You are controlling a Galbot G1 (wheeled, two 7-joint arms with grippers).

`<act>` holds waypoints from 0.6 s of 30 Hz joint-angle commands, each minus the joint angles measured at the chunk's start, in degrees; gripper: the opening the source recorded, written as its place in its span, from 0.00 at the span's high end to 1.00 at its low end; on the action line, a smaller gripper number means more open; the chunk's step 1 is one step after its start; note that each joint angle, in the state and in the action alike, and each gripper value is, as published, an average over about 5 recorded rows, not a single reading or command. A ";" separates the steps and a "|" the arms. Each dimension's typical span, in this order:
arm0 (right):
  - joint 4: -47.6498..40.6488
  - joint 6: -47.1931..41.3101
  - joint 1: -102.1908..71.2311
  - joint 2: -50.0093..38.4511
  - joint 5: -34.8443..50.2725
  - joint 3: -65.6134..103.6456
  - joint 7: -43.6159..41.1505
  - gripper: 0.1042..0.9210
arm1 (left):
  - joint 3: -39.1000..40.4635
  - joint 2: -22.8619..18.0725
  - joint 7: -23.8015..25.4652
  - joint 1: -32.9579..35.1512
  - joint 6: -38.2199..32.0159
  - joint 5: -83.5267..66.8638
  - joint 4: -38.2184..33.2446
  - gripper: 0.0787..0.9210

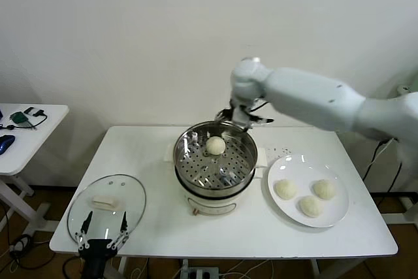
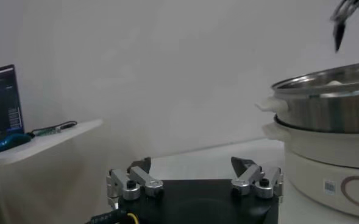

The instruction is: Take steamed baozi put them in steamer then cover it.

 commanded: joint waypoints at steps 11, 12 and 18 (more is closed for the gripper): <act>3.52 -30.40 -14.30 -19.83 19.88 1.40 1.65 0.12 | -0.23 -0.17 -0.09 0.87 -0.40 -0.53 0.03 0.12; 2.73 -30.62 -16.89 -19.72 18.60 3.52 1.52 0.12 | -0.21 -0.26 -0.10 0.91 -0.40 -0.47 0.00 0.12; -3.08 -28.39 -27.40 -16.79 11.66 11.55 0.84 0.12 | -0.56 -0.13 -0.09 1.64 -0.57 -0.24 -0.44 0.12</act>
